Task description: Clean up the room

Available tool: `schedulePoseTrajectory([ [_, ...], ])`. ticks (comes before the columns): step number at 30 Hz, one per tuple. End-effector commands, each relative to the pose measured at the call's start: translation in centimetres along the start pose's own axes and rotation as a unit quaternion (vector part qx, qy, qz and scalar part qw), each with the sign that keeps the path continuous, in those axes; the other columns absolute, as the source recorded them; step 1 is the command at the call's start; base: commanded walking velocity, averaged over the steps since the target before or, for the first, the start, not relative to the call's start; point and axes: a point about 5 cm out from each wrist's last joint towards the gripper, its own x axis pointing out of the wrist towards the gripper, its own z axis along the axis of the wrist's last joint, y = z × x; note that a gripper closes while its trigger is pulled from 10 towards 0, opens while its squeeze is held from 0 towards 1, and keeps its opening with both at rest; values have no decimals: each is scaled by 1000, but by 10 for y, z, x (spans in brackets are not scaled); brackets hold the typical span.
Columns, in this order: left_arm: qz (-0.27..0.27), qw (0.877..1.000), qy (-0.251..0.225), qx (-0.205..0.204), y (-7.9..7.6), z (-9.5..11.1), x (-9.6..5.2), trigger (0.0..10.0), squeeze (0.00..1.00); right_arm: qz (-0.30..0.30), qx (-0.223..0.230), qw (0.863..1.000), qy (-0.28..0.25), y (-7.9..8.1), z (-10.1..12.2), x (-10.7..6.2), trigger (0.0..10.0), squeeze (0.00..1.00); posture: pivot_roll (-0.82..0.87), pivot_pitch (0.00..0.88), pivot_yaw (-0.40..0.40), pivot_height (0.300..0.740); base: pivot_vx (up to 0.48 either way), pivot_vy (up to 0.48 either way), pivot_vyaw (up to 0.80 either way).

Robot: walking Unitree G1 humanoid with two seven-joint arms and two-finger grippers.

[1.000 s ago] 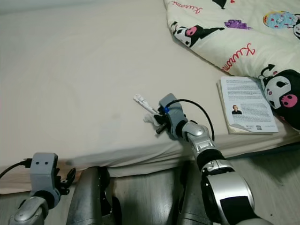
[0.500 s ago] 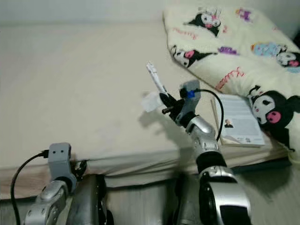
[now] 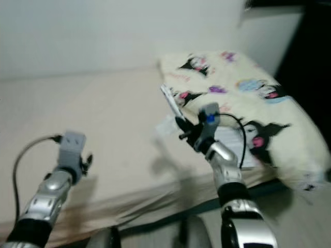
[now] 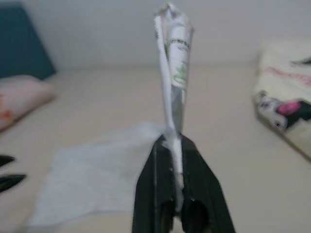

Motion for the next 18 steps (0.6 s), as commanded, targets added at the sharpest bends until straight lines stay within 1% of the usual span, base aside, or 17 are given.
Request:
schedulePoseTrajectory([
  [1,-38,999,15,23,-3,-11,-4,10000,0,10,5,1000,10,7,-7,2,0,0,-3,0,-46,635,0,0,0],
  [4,-46,999,5,15,-2,-6,-4,10000,0,9,6,1000,11,7,-7,3,0,0,0,0,-47,645,0,0,0],
  [7,-41,999,-12,-6,0,1,-1,10000,0,10,4,1000,13,8,-6,5,0,0,1,0,-45,655,0,0,0],
  [8,-39,999,-21,-15,-1,4,1,10000,0,11,4,1000,13,9,-6,7,0,0,0,0,-43,660,0,0,0],
  [9,-39,999,-21,-15,-1,4,1,10000,0,11,4,1000,13,9,-6,7,0,0,0,0,-43,660,0,0,0],
  [11,-36,998,-29,-30,-5,7,5,10000,0,13,5,1000,14,11,-7,8,0,0,1,0,-42,670,0,0,0],
  [12,-36,998,-29,-30,-5,7,5,10000,0,13,5,1000,14,11,-7,8,0,0,1,0,-42,670,0,0,0],
  [13,-39,998,-29,-40,-13,6,6,10000,0,12,9,1000,22,12,-11,6,0,0,-3,0,-43,680,0,0,0],
  [14,-39,998,-28,-46,-15,4,7,10000,0,11,10,1000,27,13,-14,5,0,0,-4,0,-43,685,0,0,0],
  [16,-39,998,-27,-49,-17,3,7,10000,0,11,11,999,30,13,-15,4,0,0,-4,0,-43,690,0,0,0],
  [18,-36,996,-19,-82,-20,-5,7,10000,0,4,12,999,44,13,-23,0,0,0,-7,0,-36,700,0,0,0],
])
